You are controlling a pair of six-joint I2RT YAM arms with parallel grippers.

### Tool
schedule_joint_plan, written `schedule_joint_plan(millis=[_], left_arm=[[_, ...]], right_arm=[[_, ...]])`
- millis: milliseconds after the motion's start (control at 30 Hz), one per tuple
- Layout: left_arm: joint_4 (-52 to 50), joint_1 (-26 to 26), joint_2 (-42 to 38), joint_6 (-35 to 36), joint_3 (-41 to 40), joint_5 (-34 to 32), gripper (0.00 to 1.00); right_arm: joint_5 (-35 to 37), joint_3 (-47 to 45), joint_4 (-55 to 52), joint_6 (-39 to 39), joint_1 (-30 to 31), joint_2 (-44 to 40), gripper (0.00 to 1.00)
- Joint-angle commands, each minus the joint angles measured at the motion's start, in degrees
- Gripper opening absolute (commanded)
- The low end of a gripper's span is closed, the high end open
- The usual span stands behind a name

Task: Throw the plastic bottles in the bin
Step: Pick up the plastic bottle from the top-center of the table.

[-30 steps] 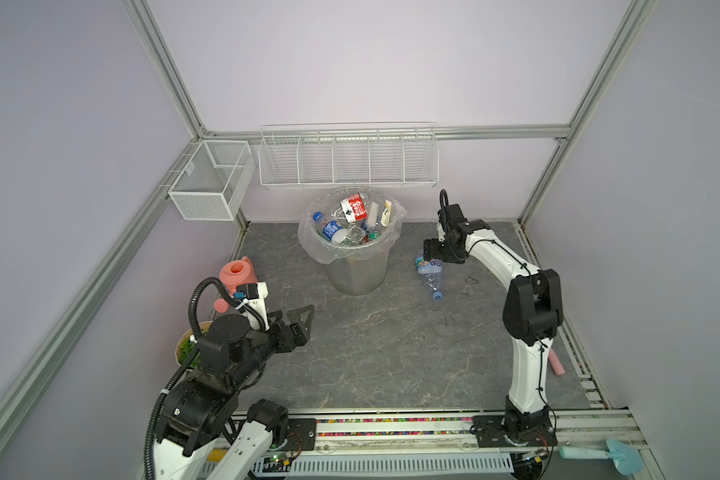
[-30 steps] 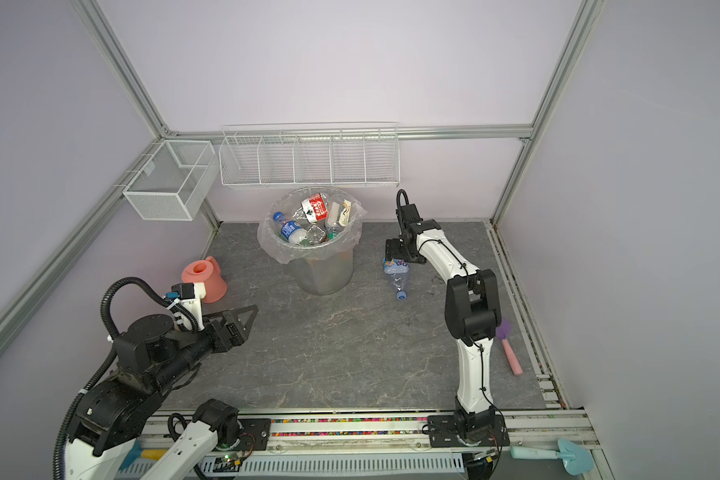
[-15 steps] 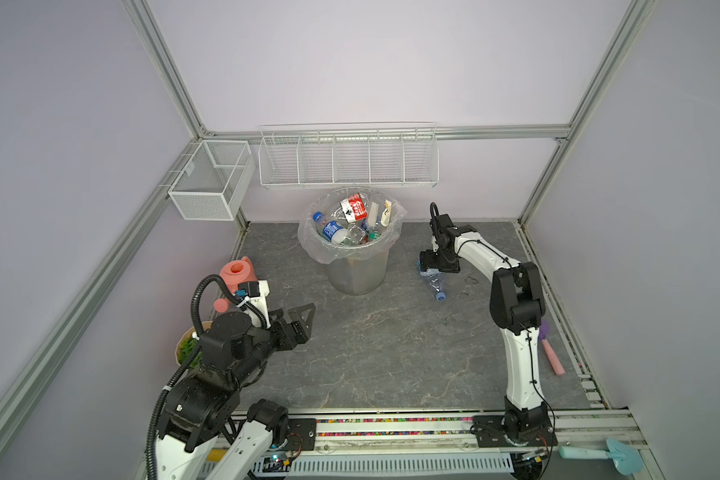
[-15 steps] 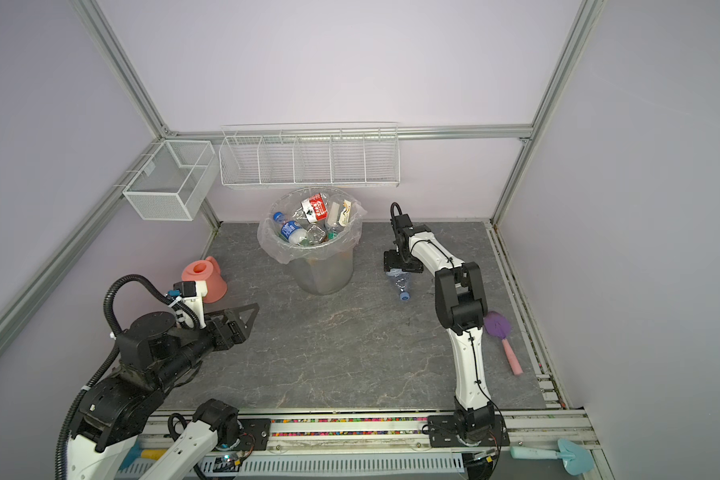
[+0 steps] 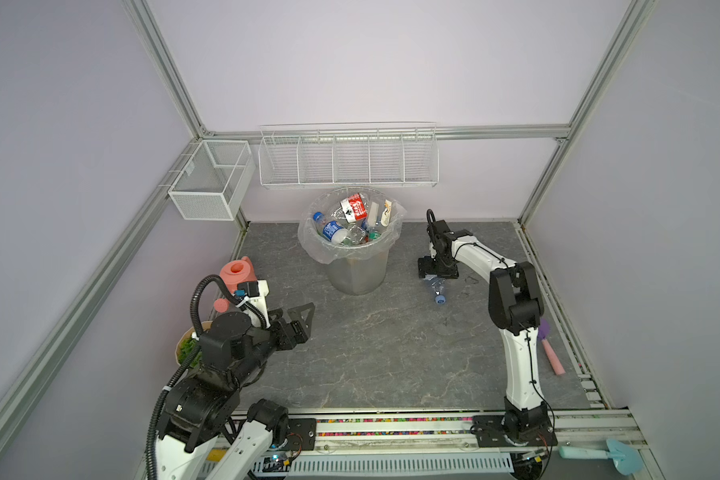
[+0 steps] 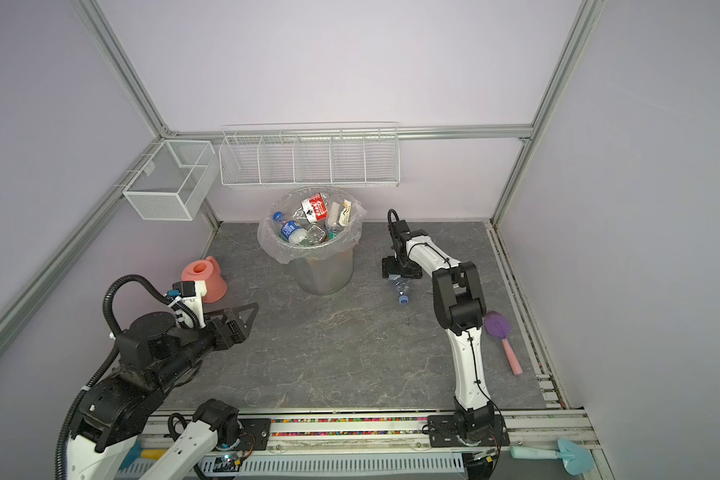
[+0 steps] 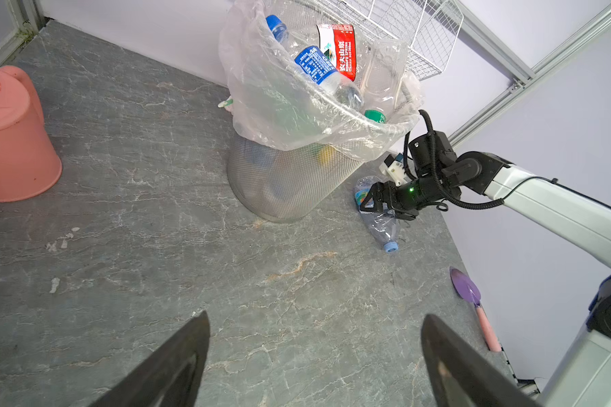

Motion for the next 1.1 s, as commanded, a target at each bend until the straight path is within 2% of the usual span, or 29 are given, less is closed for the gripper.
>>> schedule_joint_plan(millis=[0, 333, 400, 467, 667, 733, 900, 1067], left_arm=[[-0.96, -0.11, -0.84, 0.29, -0.41, -0.94, 0.93], [-0.98, -0.17, -1.17, 0.2, -1.19, -0.62, 0.93], [-0.8, -0.13, -1.35, 0.1, -1.64, -0.66, 0.93], [-0.56, -0.12, -1.33, 0.1, -1.82, -0.44, 0.93], [-0.95, -0.1, -1.4, 0.05, -1.34, -0.51, 0.93], [-1.12, -0.11, -1.52, 0.07, -1.29, -0.55, 0.93], [-1.44, -0.12, -2.06, -0.2, -1.03, -0.53, 0.92], [-1.66, -0.12, -2.37, -0.47, -0.7, -0.53, 0.92]], right_arm=[[-0.41, -1.18, 0.12, 0.2, 0.48, -0.47, 0.92], [-0.66, -3.56, 0.99, 0.23, 0.68, -2.46, 1.0], [-0.68, -4.08, 1.18, 0.17, 0.68, -2.87, 0.97], [-0.8, -4.57, 1.26, 0.13, 0.65, -3.34, 0.92], [-0.98, -5.62, 1.53, 0.3, 0.68, -5.1, 0.66], [-1.11, -6.02, 1.53, 0.35, 0.68, -5.93, 0.6], [-1.11, -6.78, 1.32, 0.35, 1.03, -9.17, 0.49], [-0.94, -6.51, 0.42, 0.3, 1.27, -12.77, 0.44]])
